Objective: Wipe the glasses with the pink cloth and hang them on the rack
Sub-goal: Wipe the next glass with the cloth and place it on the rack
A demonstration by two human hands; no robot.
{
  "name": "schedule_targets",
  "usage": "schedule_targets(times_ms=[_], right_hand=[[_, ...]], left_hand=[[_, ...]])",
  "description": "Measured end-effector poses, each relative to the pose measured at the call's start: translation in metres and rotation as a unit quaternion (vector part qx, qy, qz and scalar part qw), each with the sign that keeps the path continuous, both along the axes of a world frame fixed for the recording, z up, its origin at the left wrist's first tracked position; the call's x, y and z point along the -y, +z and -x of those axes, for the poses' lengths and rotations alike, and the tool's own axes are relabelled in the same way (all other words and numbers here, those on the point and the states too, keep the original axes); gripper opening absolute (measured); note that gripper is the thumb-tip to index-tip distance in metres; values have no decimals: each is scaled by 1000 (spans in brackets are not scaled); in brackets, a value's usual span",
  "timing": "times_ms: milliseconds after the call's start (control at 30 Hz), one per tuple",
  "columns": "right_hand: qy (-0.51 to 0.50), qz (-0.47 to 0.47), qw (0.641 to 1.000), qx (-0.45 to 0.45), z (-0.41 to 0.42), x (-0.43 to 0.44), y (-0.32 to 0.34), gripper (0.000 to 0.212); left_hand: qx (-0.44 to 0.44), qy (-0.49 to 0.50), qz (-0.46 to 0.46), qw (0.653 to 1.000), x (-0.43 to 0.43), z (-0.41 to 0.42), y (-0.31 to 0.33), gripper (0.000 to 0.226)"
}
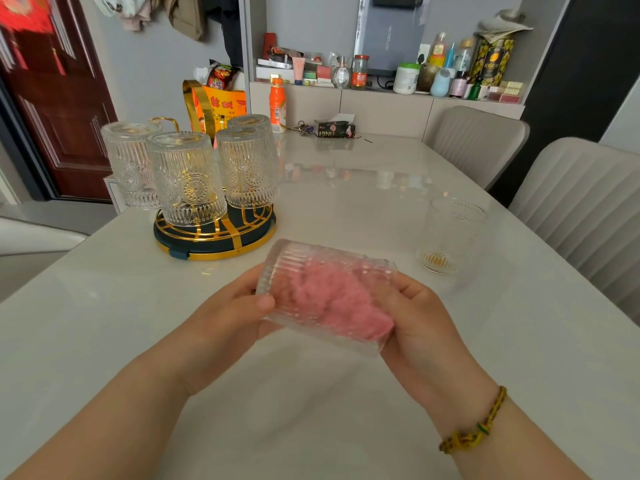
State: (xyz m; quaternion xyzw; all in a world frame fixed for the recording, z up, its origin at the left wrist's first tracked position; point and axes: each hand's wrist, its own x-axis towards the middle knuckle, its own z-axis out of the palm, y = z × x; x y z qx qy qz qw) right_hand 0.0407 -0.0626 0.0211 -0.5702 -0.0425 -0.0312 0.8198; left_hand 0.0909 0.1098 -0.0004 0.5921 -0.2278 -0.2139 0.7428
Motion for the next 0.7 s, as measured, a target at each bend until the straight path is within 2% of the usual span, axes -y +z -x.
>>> schedule_targets(times_ms=[67,133,200,267,300,333,367,400,433,500,600,667,700], right_hand=[[24,-36,999,-13,2,0,4,16],[16,-8,1000,-5,1,-2,4,9],[-8,93,995,45,3,-3,1,16],[-15,212,971,114,7,-7,4,19],[-4,264,954,143,8,-7,3,30],[-4,315,935,162,10,-8,3,39],[-9,351,919,178,9,-7,0,38],[-23,367,913,177,7,-6,-3,24],[-39,360,918,163,4,-3,-8,13],[-54,302,944,121,0,-2,-10,21],[-28,137,990,22,-1,-2,-4,10],[2,-2,1000,-17,-1,1,1,13],[5,-32,999,-20,-1,3,1,16]], left_hand=[[27,12,13,999,-1,-1,-1,93],[23,28,34,999,0,0,-1,99],[22,52,33,998,3,1,-2,87],[0,96,19,995,7,4,0,57],[-18,119,1,993,8,4,0,48],[-35,133,-18,990,10,5,-1,45],[-45,133,-38,989,11,5,-2,46],[-52,124,-55,989,12,6,-3,50],[-59,113,-59,990,12,6,-4,53],[-80,88,-36,992,13,6,-3,50],[-70,32,14,997,6,3,-1,45],[-56,-5,38,998,3,2,0,63],[-49,-5,41,998,2,1,-1,72]])
